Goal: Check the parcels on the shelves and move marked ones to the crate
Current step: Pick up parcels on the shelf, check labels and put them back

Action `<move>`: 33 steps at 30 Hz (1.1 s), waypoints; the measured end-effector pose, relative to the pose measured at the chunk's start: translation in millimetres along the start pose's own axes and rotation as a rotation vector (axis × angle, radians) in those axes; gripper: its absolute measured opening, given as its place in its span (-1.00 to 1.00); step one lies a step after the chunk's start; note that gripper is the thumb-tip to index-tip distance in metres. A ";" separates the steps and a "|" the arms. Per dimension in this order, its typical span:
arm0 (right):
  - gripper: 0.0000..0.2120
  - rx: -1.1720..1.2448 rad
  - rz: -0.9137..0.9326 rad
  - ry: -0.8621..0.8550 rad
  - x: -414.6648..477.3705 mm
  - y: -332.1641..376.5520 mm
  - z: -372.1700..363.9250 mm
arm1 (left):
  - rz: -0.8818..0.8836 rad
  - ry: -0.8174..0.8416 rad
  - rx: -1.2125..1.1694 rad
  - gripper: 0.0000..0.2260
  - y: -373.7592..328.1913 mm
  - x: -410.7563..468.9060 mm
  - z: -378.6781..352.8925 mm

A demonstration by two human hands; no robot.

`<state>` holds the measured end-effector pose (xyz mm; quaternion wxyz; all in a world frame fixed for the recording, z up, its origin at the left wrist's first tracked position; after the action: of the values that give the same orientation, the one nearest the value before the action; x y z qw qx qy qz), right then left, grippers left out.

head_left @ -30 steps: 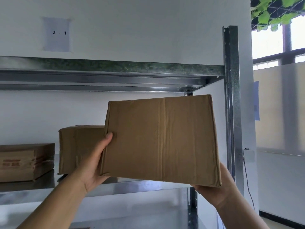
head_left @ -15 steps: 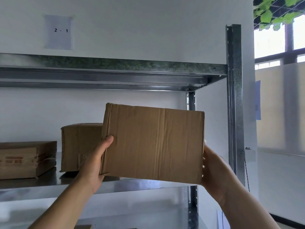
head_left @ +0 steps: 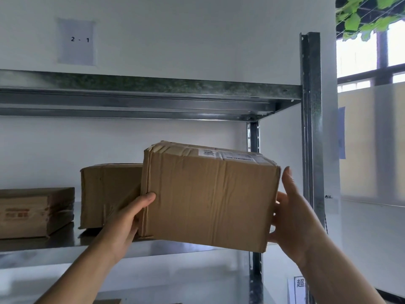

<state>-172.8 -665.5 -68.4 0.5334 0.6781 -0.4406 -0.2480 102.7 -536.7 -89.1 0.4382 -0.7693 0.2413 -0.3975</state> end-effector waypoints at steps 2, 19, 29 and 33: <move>-0.26 0.005 0.017 -0.005 -0.2 -1.1 0.8 | -0.048 0.046 0.043 -0.03 -2.7 1.2 -0.2; -0.78 0.156 0.193 -0.048 11.2 -10.9 19.9 | -0.005 0.148 0.217 0.00 0.1 10.3 -27.9; -0.61 0.098 0.291 -0.039 36.9 -11.8 62.0 | -0.111 0.050 0.139 -0.52 25.2 32.4 -62.5; -0.61 0.087 0.271 -0.072 50.4 -17.6 75.5 | -0.147 0.030 0.189 -0.66 38.8 40.3 -74.2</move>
<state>-203.1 -746.3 -101.5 0.5159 0.6256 -0.5572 -0.1788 63.6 -621.0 -84.3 0.4748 -0.7340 0.1522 -0.4610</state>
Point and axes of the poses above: each hand's wrist, its own x-axis towards the middle knuckle, its own z-axis out of the back of the hand, y = z × x, the point moved 3 cm from there along x, towards the middle knuckle, and after that the axes turned 2 degrees about y, right-handed, at the moved point
